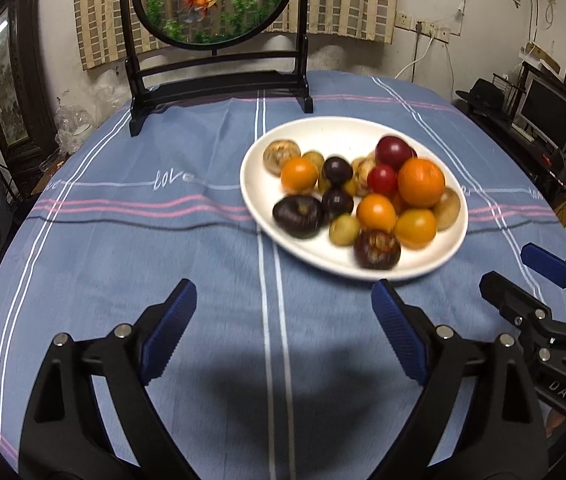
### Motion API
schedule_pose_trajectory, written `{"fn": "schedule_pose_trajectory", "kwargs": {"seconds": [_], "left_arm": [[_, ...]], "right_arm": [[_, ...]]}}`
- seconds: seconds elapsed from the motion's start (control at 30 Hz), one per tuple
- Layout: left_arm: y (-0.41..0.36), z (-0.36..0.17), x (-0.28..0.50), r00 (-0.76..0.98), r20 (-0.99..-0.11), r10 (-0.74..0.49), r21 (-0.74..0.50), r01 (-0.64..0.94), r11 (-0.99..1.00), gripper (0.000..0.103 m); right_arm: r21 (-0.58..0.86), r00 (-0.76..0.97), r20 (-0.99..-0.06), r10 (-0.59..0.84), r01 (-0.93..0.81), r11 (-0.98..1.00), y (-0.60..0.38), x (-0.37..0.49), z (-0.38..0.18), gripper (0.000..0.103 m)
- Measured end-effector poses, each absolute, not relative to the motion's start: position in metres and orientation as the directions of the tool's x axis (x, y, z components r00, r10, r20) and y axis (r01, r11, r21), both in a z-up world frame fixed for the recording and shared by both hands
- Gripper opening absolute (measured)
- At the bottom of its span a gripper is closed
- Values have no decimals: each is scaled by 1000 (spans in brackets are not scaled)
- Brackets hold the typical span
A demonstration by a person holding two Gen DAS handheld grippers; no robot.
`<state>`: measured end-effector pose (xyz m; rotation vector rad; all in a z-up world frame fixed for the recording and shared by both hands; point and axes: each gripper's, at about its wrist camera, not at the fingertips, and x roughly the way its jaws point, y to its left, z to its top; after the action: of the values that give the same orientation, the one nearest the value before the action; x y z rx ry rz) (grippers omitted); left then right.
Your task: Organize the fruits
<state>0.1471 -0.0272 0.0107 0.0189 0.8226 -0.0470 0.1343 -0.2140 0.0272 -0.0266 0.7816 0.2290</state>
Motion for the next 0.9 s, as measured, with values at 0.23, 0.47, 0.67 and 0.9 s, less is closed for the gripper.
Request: {"fn": "schedule_pose_trajectory", "kwargs": {"seconds": [0.23,0.47,0.67,0.9], "left_arm": [[-21,6,131,671,-741,-17,12,39,999,93],[-18,0,126,658,-753,-12,6,26,1000,93],[-21,-2,123,669,-744,-12,13,32,999,98],[-23,-7,127,653,-757,-30,-1,45,999,99]], "right_arm": [[19,664,-738,119,-157,987,-221,122,15,69],[1,646,-757,102,-156,988,-225,119,14,69],[-7,644,-759,100,-162,987,-223,119,11,69],[0,635,-766,99,-154,988,-226,121,6,69]]}}
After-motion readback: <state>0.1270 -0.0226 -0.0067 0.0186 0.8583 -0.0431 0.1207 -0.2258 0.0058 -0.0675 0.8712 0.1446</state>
